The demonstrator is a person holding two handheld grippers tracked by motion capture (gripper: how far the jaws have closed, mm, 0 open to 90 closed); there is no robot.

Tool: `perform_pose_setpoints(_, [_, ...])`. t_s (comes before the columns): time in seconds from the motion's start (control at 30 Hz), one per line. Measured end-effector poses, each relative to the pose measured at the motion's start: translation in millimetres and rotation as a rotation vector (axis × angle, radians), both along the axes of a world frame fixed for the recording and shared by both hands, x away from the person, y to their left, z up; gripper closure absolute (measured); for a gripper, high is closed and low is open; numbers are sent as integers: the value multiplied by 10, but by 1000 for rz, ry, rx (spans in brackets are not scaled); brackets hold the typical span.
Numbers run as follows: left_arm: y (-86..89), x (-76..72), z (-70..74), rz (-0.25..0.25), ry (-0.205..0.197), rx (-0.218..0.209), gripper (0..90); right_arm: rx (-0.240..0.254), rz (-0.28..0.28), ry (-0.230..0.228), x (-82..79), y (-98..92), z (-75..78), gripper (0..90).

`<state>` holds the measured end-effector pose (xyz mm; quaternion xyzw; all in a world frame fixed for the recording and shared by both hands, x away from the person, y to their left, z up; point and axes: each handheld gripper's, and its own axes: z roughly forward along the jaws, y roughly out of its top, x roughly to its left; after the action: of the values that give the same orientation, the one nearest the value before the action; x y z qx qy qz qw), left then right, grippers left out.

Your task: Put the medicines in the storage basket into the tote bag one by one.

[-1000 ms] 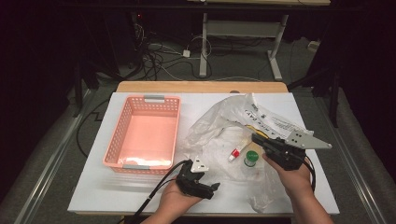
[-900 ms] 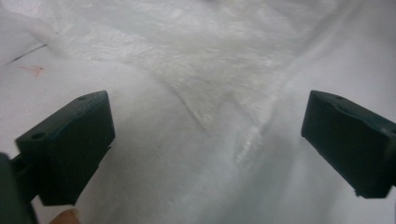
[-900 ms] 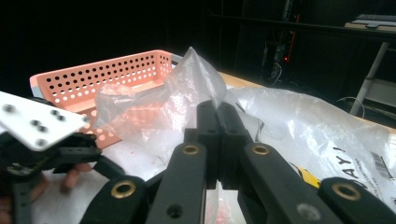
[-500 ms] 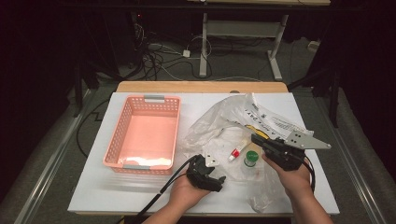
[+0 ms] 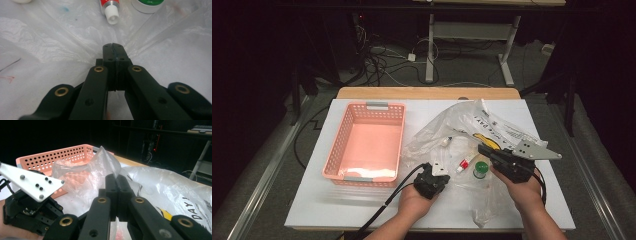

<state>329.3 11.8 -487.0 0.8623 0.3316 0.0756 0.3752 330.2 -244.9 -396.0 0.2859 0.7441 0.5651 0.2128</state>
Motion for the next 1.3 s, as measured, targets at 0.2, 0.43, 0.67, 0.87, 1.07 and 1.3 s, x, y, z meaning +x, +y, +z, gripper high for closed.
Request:
perform_pose_setpoints(0.2, [58, -18, 9, 17, -15, -51, 881, 5, 0, 1, 4, -29, -12, 900])
perform_pose_setpoints(0.43, [193, -53, 33, 76, -48, -174, 881, 21, -6, 0, -10, -71, 8, 900])
perform_pose_setpoints(0.67, [293, -74, 180, 108, -145, -218, 881, 35, -17, -5, -4, -108, 13, 900])
perform_pose_setpoints(0.87, [447, -111, 331, 134, -211, -265, 881, 32, -21, -1, 9, -101, -6, 900])
perform_pose_setpoints(1.07, [546, -142, 457, 155, -263, -312, 881, 32, -24, -8, 2, -84, 7, 900])
perform_pose_setpoints(1.3, [579, -173, 524, 157, -305, -334, 880, 36, -23, -13, 9, -65, 14, 900])
